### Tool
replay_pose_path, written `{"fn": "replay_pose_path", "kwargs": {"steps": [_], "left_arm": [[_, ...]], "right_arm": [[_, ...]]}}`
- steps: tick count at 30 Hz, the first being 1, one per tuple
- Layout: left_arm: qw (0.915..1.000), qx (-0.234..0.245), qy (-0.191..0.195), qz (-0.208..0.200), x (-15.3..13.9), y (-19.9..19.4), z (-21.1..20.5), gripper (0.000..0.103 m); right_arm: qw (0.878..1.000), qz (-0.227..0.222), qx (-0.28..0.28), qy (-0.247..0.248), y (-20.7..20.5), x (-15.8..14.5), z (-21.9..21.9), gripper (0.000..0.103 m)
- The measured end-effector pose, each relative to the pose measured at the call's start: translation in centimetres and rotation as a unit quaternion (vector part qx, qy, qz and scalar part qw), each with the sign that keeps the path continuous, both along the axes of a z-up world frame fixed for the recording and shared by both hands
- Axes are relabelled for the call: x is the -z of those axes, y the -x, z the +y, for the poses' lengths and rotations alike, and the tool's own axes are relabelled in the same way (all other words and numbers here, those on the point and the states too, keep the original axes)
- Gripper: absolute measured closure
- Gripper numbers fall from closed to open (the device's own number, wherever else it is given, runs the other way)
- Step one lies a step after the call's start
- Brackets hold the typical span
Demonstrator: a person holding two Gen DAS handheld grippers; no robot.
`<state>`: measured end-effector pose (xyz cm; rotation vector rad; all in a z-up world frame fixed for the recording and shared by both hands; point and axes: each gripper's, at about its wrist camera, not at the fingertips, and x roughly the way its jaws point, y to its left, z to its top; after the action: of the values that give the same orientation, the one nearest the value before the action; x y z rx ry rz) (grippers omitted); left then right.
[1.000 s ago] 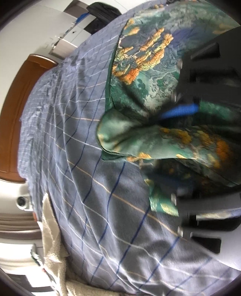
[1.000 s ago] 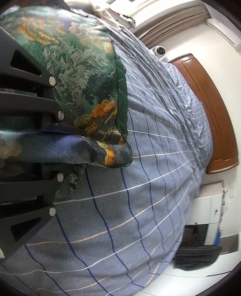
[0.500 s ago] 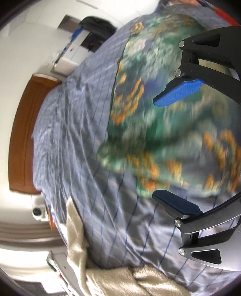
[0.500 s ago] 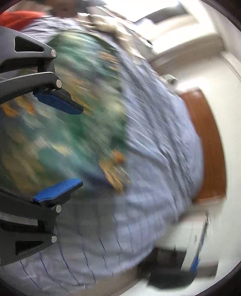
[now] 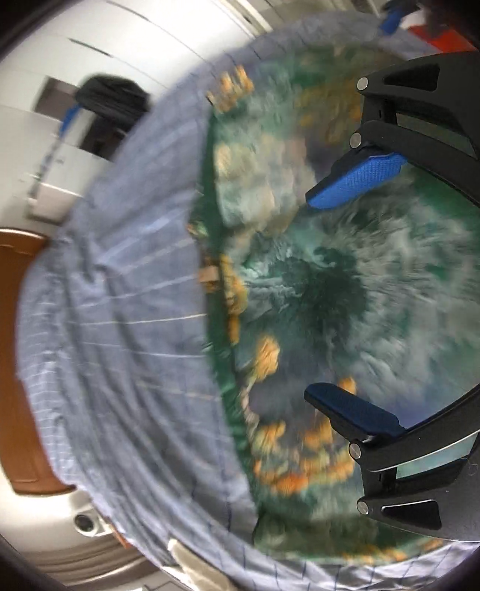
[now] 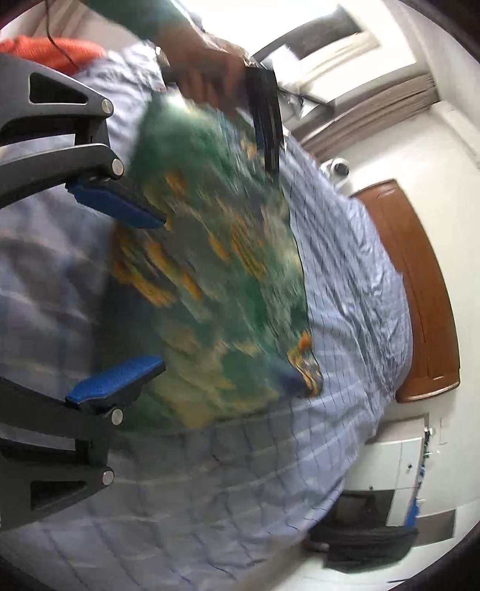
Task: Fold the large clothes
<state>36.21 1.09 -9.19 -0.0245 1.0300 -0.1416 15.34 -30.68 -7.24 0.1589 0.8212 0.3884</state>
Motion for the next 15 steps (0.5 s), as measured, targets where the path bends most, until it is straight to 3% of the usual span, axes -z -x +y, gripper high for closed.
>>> {"fn": "replay_pose_path", "kwargs": {"steps": [3,7,15], "left_arm": [[0.9988,0.020,-0.045,-0.004,1.3,0.9,-1.5,0.008],[0.9960,0.057,-0.063,-0.029,0.6,4.7,-2.1,0.008],[0.9878,0.083,-0.103,-0.082,0.3,11.4,-3.4,0.007]], "right_arm": [[1.000,0.003,-0.004,-0.025,2.6,0.1,-0.5,0.030],[0.999,0.016,0.013,-0.041,5.5,1.0,-2.2,0.030],[0.996,0.033,0.050,-0.060,5.5,2.3,-3.9,0.030]]}}
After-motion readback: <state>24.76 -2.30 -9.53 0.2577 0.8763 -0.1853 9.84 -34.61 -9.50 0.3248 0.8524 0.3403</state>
